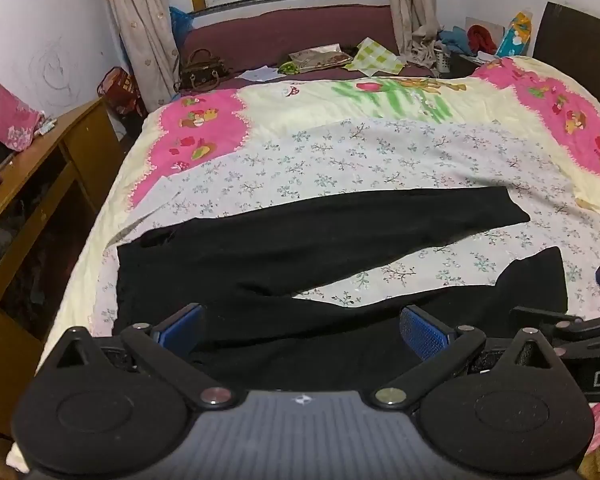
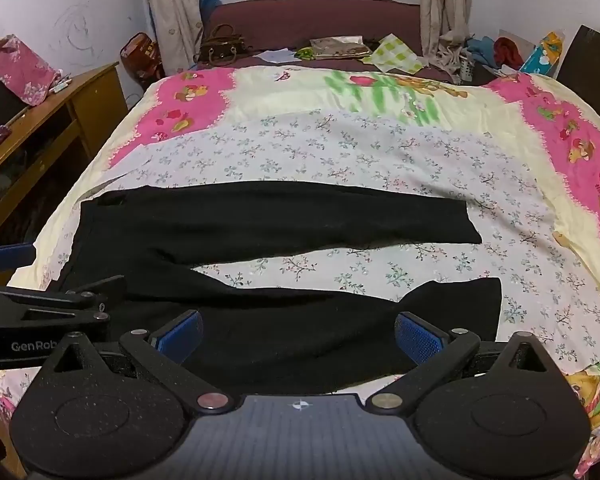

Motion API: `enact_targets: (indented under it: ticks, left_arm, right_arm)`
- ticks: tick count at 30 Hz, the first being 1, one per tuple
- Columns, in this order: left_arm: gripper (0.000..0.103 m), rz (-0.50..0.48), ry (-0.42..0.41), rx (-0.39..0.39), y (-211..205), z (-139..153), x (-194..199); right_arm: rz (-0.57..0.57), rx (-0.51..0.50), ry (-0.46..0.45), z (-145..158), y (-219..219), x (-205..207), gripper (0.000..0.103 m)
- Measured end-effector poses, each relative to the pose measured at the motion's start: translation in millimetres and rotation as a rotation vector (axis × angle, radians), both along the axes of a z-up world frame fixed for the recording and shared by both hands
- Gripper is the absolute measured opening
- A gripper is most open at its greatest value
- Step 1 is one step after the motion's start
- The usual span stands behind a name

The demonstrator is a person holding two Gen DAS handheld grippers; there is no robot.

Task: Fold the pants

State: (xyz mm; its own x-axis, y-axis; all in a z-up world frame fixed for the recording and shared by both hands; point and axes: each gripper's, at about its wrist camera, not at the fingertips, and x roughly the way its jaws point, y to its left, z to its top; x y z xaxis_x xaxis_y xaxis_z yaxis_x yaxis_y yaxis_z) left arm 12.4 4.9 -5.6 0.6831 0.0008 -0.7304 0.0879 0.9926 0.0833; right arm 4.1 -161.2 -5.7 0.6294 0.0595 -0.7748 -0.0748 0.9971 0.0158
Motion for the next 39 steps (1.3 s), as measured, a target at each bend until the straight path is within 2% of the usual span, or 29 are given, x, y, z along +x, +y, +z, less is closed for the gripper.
enact_targets:
  ticks: [11, 25, 35, 39]
  left_arm:
    - [0.103, 0.013, 0.031, 0.022, -11, -4, 11]
    - [0.103, 0.019, 0.116, 0.057, -39, -21, 27]
    - [0.103, 0.028, 0.15, 0.065, -68, -36, 51]
    - [0.103, 0.039, 0.201, 0.052, -78, -47, 64]
  right_arm:
    - [0.014, 0.005, 0.027, -2, -3, 10, 0.089]
    - [0.03, 0.017, 0.103, -19, -24, 24, 0.088]
    - [0.061, 0.013, 0.147, -29, -47, 46, 0.088]
    - [0.074, 0.01, 0.174, -37, -59, 60, 0.088]
